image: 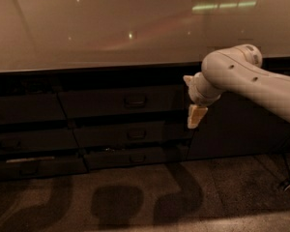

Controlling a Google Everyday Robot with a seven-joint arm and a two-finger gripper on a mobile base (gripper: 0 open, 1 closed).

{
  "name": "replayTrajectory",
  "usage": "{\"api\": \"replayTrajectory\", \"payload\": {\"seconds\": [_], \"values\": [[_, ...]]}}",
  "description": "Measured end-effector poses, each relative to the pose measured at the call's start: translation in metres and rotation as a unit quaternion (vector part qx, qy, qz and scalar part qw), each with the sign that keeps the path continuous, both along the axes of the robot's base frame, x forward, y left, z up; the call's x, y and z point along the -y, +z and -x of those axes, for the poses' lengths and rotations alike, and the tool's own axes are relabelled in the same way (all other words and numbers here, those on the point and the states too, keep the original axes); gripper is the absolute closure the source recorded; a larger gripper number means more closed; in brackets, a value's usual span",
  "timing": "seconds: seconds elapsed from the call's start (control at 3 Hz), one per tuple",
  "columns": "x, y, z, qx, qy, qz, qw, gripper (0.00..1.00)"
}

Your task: Open top drawer

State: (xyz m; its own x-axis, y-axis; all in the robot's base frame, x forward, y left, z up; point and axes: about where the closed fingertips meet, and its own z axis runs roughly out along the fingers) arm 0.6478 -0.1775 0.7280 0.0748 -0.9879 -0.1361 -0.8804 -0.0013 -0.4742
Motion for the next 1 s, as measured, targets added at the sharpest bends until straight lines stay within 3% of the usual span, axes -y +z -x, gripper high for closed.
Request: {"api": "replayTrajectory", "payload": {"seconds": [0.33,0.67,1.0], "values": [[0.019,-0.024,-0.027,-0.009,-0.021,0.008,0.9997,0.00],[0.028,-0.047,-0.050,-0.019,-0.013,-0.013,0.9996,0.00],[0.028,-0.047,-0.050,-0.019,-0.013,-0.013,0.9996,0.00]]}}
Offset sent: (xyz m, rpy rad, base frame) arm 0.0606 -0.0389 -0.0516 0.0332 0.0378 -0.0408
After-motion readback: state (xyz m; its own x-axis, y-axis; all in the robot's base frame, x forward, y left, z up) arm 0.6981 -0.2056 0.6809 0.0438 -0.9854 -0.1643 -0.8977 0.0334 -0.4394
